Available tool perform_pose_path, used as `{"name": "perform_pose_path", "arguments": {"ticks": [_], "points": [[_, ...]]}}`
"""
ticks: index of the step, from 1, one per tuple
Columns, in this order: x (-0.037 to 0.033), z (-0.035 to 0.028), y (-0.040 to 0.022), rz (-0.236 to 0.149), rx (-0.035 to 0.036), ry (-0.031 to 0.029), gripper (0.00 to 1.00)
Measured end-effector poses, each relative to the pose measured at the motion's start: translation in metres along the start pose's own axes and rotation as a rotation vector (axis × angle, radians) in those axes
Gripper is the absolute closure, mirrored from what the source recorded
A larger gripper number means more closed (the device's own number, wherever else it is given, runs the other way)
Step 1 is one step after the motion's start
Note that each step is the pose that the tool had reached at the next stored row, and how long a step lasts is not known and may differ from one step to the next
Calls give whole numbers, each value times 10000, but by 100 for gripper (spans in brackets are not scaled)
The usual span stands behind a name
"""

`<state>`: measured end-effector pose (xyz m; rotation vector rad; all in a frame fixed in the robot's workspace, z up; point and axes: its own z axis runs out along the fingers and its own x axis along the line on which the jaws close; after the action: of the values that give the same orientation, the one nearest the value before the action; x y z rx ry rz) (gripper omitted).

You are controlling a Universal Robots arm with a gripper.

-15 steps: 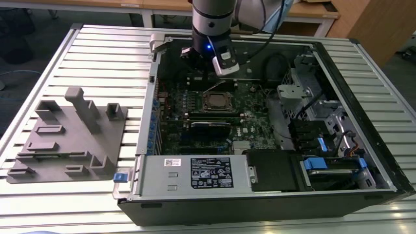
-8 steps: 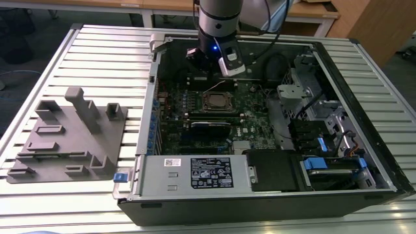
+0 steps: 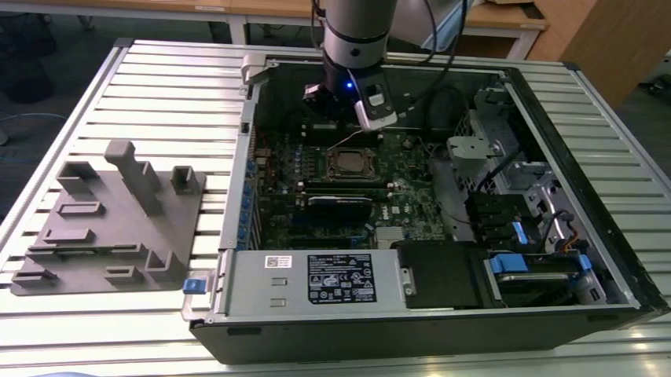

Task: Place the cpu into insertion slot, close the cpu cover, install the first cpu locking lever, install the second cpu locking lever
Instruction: 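Install the first cpu locking lever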

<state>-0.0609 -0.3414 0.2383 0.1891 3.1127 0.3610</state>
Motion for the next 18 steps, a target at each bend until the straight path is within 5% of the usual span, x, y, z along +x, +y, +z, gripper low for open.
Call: {"name": "perform_pose_path", "arguments": {"ticks": [18], "points": [[-72, 93, 40, 0, 2, 0, 89]]}}
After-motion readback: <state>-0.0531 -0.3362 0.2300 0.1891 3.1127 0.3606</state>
